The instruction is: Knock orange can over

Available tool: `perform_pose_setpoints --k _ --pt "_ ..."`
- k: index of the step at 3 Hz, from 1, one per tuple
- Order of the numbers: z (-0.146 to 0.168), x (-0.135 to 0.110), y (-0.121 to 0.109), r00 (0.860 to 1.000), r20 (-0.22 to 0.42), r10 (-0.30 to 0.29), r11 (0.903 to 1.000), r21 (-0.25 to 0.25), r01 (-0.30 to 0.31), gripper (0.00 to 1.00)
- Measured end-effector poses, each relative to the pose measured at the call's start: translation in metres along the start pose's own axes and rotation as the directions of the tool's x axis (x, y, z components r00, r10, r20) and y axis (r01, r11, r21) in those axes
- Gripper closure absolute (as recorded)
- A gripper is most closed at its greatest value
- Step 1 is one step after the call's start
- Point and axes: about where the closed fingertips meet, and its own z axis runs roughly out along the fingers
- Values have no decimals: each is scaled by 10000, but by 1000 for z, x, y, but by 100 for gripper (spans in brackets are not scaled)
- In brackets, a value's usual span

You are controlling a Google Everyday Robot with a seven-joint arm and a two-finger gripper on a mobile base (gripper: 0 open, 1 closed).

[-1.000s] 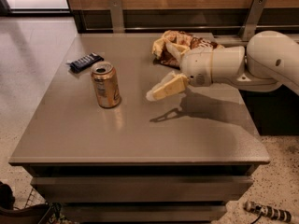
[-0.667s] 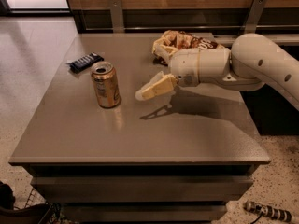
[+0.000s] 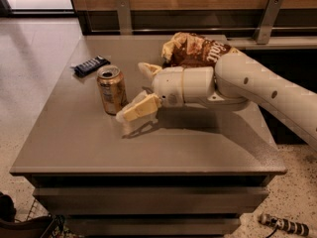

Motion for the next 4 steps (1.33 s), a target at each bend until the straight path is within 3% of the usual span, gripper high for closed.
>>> perform_pose_setpoints --k 1,2,4 --pt "26 -2 12 9975 659 236 9990 -387 -210 0" --pt "44 -8 17 9922 1202 322 9973 -695 -239 25" --pt "48 -11 21 9925 1184 292 9968 -776 -200 86"
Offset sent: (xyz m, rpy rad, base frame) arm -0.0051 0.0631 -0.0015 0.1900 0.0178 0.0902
